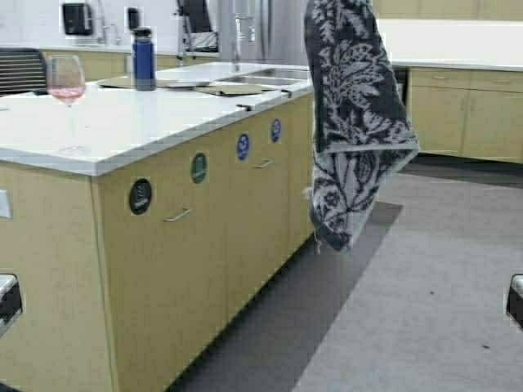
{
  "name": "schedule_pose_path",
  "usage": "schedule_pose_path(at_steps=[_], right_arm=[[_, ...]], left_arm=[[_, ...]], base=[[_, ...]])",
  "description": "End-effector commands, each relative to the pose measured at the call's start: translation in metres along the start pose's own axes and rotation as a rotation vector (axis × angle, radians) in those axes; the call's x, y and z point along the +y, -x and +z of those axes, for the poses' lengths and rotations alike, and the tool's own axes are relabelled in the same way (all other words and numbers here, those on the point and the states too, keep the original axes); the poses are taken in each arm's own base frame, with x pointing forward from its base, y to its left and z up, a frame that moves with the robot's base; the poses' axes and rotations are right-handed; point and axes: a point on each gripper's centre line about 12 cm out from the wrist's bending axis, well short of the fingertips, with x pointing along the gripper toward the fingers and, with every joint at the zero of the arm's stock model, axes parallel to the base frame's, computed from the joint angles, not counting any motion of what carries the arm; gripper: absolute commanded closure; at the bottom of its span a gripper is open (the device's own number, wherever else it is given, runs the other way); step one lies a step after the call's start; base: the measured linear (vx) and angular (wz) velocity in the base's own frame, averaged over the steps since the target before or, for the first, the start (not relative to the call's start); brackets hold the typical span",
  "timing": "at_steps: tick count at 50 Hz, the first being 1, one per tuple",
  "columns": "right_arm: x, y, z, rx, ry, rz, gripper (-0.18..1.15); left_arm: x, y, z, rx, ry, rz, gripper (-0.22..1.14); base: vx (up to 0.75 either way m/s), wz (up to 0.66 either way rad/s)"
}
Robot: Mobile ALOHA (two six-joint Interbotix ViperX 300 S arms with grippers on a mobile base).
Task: Get the cloth and wipe up the spill under the wine glass
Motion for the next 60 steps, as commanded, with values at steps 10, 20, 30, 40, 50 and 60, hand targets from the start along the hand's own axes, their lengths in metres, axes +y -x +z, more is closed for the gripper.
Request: schedule_pose_path(at_steps=[10, 20, 30, 40, 50, 60], right_arm=[[-0.001, 0.003, 0.014, -0.061, 0.0, -0.005, 0.91], [-0.001, 0.005, 0.015, -0.095, -0.002, -0.006, 0.91], [-0.001, 0.006, 0.016, -0.109, -0.001, -0.007, 0.91], [-0.001, 0.006, 0.016, -0.113, -0.003, -0.008, 0.91], [-0.002, 0.01, 0.024, -0.142, -0.004, -0.01, 0.91], [-0.002, 0.011, 0.031, -0.162, -0.004, -0.01, 0.91]], left_arm=[[0.0, -0.033, -0.008, 0.02, -0.008, 0.0, 0.89], [0.0, -0.045, -0.012, 0.036, -0.014, -0.005, 0.89], [-0.011, -0.05, -0.021, 0.07, -0.04, -0.058, 0.89], [-0.035, -0.07, -0.035, 0.089, -0.038, -0.15, 0.89], [-0.055, -0.092, -0.053, 0.084, -0.032, -0.213, 0.89], [-0.06, -0.105, -0.077, 0.137, -0.06, -0.235, 0.89]], base=[[0.16, 0.15], [0.17, 0.12], [0.17, 0.13], [0.17, 0.16], [0.19, 0.21], [0.21, 0.25]])
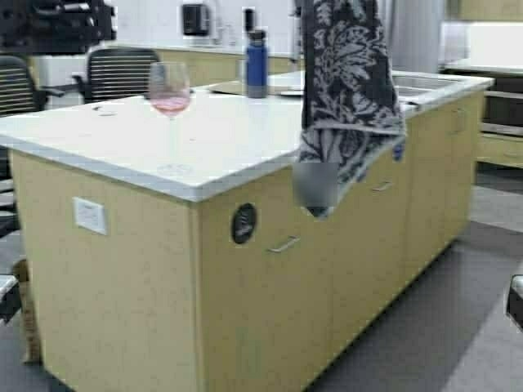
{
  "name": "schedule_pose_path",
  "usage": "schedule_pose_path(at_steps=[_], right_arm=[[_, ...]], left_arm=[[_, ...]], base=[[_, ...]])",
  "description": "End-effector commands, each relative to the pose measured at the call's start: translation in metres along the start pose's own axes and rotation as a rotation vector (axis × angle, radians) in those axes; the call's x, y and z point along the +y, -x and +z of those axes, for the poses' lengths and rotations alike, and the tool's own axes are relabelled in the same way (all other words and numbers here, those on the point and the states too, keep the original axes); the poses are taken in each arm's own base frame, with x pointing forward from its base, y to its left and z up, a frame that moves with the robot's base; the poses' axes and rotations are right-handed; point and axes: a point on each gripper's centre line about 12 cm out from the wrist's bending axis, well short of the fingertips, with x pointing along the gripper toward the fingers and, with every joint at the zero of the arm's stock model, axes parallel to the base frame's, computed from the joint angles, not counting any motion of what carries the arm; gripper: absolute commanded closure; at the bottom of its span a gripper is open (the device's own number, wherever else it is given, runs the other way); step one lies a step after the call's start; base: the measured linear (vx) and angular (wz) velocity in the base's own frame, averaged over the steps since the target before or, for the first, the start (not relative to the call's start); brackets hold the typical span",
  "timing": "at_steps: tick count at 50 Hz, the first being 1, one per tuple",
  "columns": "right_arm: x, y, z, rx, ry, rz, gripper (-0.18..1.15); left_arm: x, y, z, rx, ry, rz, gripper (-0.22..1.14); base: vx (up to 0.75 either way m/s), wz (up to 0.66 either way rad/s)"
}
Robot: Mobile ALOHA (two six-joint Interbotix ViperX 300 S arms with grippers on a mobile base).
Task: Get the cloth and wipe up the spill under the wine glass
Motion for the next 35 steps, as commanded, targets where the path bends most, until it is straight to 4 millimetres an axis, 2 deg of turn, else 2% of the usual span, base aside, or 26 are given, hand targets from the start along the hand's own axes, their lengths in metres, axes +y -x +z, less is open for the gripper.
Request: schedule_pose_path(at_steps=[1, 10, 23, 35], right_arm=[[-0.001, 0.0, 0.019, -0.063, -0.002, -0.003, 0.91], [-0.002, -0.003, 0.028, -0.086, 0.001, -0.007, 0.91], [-0.003, -0.003, 0.029, -0.09, 0.002, -0.01, 0.91], [-0.002, 0.001, 0.011, -0.041, 0.002, -0.008, 0.91]], left_arm=[[-0.005, -0.013, -0.004, 0.002, -0.023, -0.03, 0.89], [-0.015, -0.031, -0.022, 0.025, -0.045, -0.088, 0.88], [-0.014, -0.063, -0.053, 0.0, -0.044, -0.103, 0.87], [-0.019, -0.076, -0.091, -0.092, -0.041, -0.166, 0.67]], base=[[0.19, 0.23], [0.19, 0.17], [0.2, 0.04], [0.2, 0.02]])
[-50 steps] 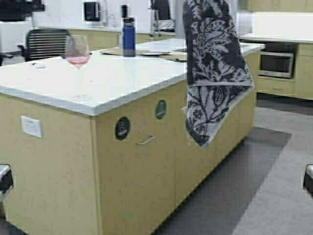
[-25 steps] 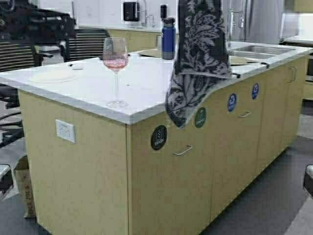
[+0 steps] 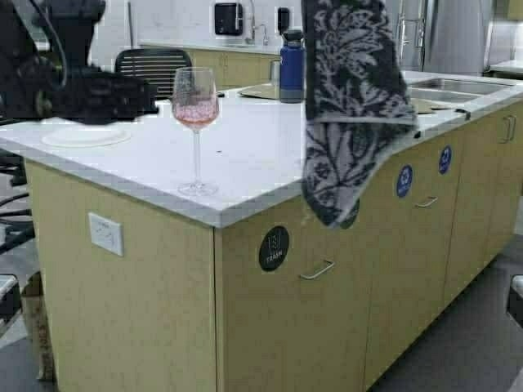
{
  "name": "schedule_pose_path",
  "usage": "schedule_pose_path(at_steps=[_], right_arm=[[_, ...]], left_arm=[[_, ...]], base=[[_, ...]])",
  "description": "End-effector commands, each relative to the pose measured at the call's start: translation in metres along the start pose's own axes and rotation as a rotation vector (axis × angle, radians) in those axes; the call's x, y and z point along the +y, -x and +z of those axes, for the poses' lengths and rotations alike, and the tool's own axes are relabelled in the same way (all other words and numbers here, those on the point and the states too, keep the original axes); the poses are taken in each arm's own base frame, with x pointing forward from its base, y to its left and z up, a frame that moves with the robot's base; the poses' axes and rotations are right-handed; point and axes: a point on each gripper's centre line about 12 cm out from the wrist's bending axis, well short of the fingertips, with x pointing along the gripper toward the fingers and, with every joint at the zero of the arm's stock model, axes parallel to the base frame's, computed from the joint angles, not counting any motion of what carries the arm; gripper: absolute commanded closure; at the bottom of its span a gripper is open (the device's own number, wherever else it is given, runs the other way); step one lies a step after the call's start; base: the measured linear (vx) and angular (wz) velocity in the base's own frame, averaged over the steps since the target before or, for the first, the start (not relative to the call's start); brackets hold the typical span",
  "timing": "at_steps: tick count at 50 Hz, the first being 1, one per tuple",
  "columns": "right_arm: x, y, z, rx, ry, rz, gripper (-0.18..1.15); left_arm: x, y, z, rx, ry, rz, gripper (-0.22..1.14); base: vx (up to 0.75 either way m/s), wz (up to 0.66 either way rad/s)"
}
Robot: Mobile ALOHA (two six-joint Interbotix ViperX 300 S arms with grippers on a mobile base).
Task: Get the cloth and wipe up the spill under the wine glass
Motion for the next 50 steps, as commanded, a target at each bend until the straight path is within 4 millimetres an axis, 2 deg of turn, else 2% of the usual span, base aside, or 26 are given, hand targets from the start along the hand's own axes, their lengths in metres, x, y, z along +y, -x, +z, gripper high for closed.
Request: schedule_pose_path(at_steps=[1, 7, 14, 25, 35, 50], right_arm=[[-0.001, 0.001, 0.004, -0.021, 0.003, -0.005, 0.91], [-0.001, 0.001, 0.001, -0.013, 0.004, -0.004, 0.91], [-0.001, -0.001, -0.003, -0.001, 0.003, -0.003, 0.91], [0.0, -0.001, -0.005, 0.003, 0.003, -0.002, 0.91], [0.0, 0.0, -0.009, 0.016, 0.004, -0.001, 0.91], [0.0, 0.001, -0.01, 0.017, 0.007, -0.001, 0.91]], left_arm=[[-0.007, -0.007, -0.01, -0.103, -0.011, -0.064, 0.65], [-0.014, -0.001, -0.028, -0.157, -0.003, -0.127, 0.53], [-0.015, 0.002, -0.056, -0.125, 0.01, -0.14, 0.32], [-0.018, 0.0, -0.077, -0.122, -0.013, -0.168, -0.03], [-0.023, -0.011, -0.088, -0.138, -0.042, -0.217, -0.05], [-0.041, -0.033, -0.101, -0.153, -0.049, -0.31, -0.05]], base=[[0.2, -0.01], [0.18, 0.0], [0.16, 0.01], [0.15, 0.04], [0.15, 0.07], [0.13, 0.08]])
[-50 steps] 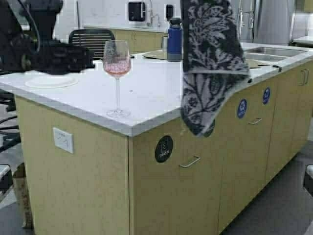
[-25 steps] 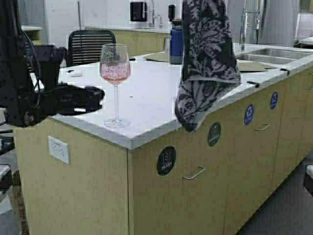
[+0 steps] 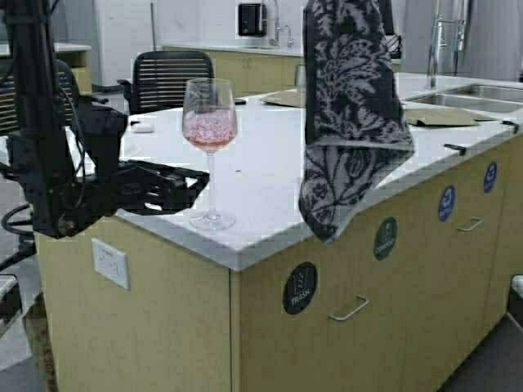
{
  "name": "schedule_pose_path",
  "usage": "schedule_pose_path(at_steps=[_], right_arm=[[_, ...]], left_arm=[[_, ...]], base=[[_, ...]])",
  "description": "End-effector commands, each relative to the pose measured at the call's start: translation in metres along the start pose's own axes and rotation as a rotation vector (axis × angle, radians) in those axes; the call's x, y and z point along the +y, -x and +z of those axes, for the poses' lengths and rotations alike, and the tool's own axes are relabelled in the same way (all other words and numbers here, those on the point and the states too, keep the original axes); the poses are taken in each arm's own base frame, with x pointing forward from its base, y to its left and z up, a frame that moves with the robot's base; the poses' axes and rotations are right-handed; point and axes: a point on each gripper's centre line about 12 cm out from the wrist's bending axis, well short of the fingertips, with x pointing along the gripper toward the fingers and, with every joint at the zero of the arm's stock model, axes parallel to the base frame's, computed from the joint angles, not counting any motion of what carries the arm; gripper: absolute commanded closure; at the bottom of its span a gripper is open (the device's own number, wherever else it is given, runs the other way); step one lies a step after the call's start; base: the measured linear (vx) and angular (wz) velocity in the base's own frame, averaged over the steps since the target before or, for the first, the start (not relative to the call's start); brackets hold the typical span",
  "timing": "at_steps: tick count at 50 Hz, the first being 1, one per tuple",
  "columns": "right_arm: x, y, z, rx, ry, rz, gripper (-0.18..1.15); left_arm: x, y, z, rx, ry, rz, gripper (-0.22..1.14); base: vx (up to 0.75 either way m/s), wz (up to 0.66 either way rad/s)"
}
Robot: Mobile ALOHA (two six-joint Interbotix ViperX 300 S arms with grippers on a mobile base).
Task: Get the cloth and wipe up the spill under the wine glass
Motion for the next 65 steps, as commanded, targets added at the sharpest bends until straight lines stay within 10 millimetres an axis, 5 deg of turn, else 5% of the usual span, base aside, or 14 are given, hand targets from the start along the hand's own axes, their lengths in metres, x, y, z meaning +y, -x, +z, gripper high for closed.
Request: schedule_pose_path(at_steps=[1, 28, 44, 58, 65], right_arm=[[-0.001, -0.001, 0.01, -0.037, 0.001, -0.002, 0.91], [0.0, 0.0, 0.008, -0.031, 0.001, -0.002, 0.91], [0.0, 0.0, 0.008, -0.032, 0.001, -0.002, 0.91], [-0.003, -0.001, 0.009, -0.034, 0.0, -0.012, 0.91], [-0.024, -0.004, 0.013, -0.042, -0.009, -0.08, 0.91]], left_arm=[[-0.004, -0.016, 0.002, -0.028, -0.012, -0.028, -0.05], [-0.032, -0.063, -0.013, -0.031, 0.013, -0.132, -0.05], [-0.032, -0.09, -0.011, -0.047, 0.011, -0.146, -0.03], [-0.03, -0.098, -0.007, -0.053, 0.007, -0.143, 0.42], [-0.031, -0.095, 0.003, -0.06, 0.009, -0.143, 0.63]], base=[[0.12, 0.09], [0.08, 0.05], [0.02, 0.01], [0.0, 0.0], [0.0, 0.0]])
